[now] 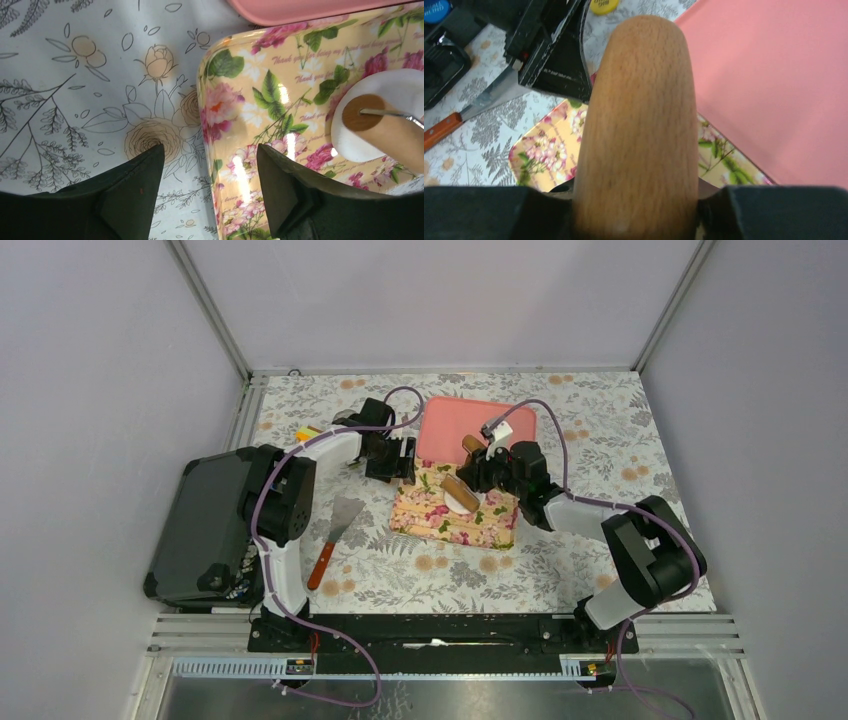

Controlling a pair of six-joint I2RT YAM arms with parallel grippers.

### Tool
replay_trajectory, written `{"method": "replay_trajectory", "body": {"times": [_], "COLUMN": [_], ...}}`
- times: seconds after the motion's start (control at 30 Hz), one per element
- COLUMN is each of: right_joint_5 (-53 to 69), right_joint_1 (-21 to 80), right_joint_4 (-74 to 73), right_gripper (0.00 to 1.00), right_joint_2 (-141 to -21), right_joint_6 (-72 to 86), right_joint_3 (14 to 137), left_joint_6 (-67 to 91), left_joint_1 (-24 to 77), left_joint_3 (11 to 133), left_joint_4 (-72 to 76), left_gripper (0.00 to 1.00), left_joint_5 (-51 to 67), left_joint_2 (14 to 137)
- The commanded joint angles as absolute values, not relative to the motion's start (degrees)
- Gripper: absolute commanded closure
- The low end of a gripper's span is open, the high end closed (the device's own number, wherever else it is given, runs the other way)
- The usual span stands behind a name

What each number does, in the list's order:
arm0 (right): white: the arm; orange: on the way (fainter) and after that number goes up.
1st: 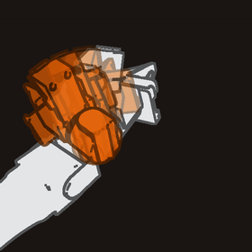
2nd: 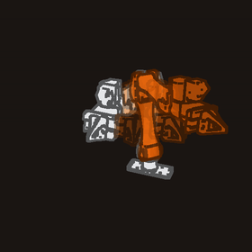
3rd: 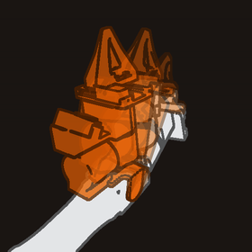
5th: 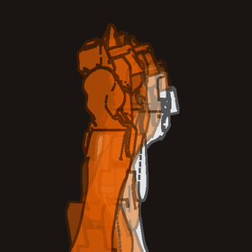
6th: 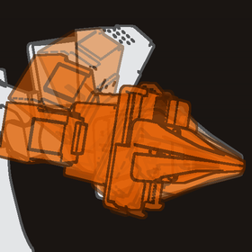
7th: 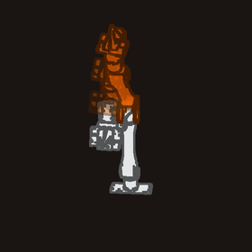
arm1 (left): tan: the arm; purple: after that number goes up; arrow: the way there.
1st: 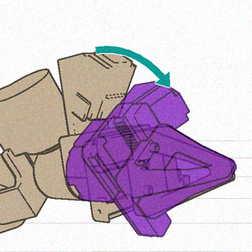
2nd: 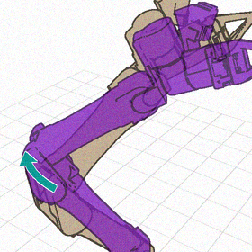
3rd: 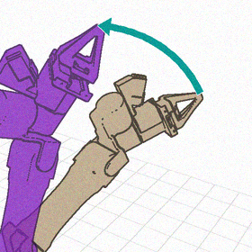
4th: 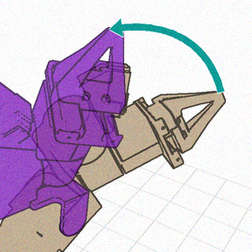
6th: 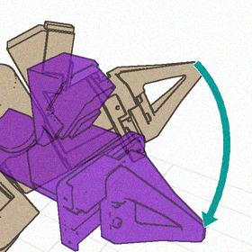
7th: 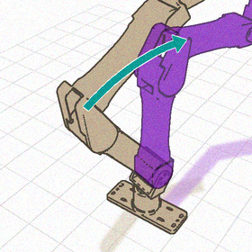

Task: Roll out the dumpling wrappers from the dough
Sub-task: Flatten out the dough on the work surface.

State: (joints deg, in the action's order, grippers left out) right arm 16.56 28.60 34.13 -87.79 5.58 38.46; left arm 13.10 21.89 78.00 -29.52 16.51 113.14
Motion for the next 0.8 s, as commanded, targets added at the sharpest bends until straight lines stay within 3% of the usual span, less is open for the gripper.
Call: {"method": "replay_trajectory", "body": {"times": [0.0,0.17,0.57,0.63,0.77], "right_joint_5": [17.34,19.42,21.95,22.49,23.31], "right_joint_1": [27.77,27.72,28.02,28.08,28.64], "right_joint_4": [43.08,38.99,33.47,33.27,33.57], "right_gripper": [1.0,1.0,1.0,1.0,1.0], "right_joint_2": [-91.03,-91.8,-92.87,-93.2,-93.78], "right_joint_6": [6.98,8.43,9.82,10.18,10.47], "right_joint_3": [36.33,34.86,29.49,29.23,28.83], "left_joint_6": [12.92,13.96,18.9,19.72,20.79], "left_joint_1": [21.8,21.77,21.26,21.23,21.09], "left_joint_3": [78.18,77.59,76.25,76.08,75.21], "left_joint_4": [-27.2,-26.54,-26.75,-26.81,-26.46], "left_gripper": [0.3,0.42,0.94,1.0,1.0], "left_joint_5": [17.84,18.06,14.05,13.15,12.18], "left_joint_2": [115.26,115.86,115.8,115.76,115.31]}}
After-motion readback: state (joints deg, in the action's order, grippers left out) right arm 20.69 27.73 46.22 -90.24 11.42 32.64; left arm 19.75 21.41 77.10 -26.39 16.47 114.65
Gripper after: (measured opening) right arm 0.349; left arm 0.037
